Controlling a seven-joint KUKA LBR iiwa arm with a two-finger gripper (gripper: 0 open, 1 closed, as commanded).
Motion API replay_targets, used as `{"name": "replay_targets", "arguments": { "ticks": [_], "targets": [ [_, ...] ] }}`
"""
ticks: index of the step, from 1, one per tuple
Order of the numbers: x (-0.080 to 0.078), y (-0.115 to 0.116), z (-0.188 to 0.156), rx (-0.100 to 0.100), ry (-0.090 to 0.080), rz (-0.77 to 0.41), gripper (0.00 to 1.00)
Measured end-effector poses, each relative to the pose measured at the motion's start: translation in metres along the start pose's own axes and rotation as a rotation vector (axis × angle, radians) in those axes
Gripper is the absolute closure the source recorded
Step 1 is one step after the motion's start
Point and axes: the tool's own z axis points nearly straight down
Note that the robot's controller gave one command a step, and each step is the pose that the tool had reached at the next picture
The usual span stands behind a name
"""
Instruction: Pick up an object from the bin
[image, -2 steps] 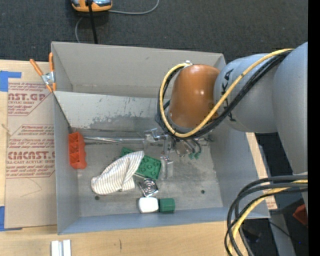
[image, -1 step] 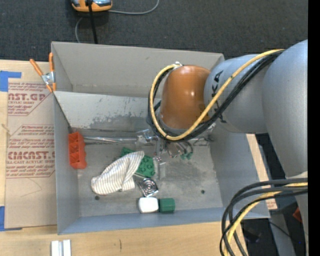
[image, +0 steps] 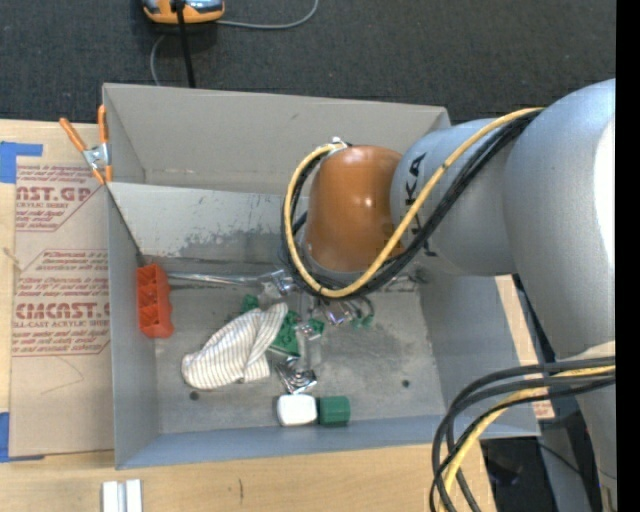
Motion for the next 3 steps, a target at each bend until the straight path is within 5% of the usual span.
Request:
{"name": "replay_targets", "arguments": {
  "ticks": [1, 2, 3],
  "targets": [
    [-0.018, 0.018, 0.031, -0.003, -0.002, 0.007, 0.0],
    [-0.019, 0.042, 0.038, 0.0, -0.008, -0.207, 1.0],
    [-0.019, 0.042, 0.038, 0.0, -0.008, -0.207, 1.0]
  ]
}}
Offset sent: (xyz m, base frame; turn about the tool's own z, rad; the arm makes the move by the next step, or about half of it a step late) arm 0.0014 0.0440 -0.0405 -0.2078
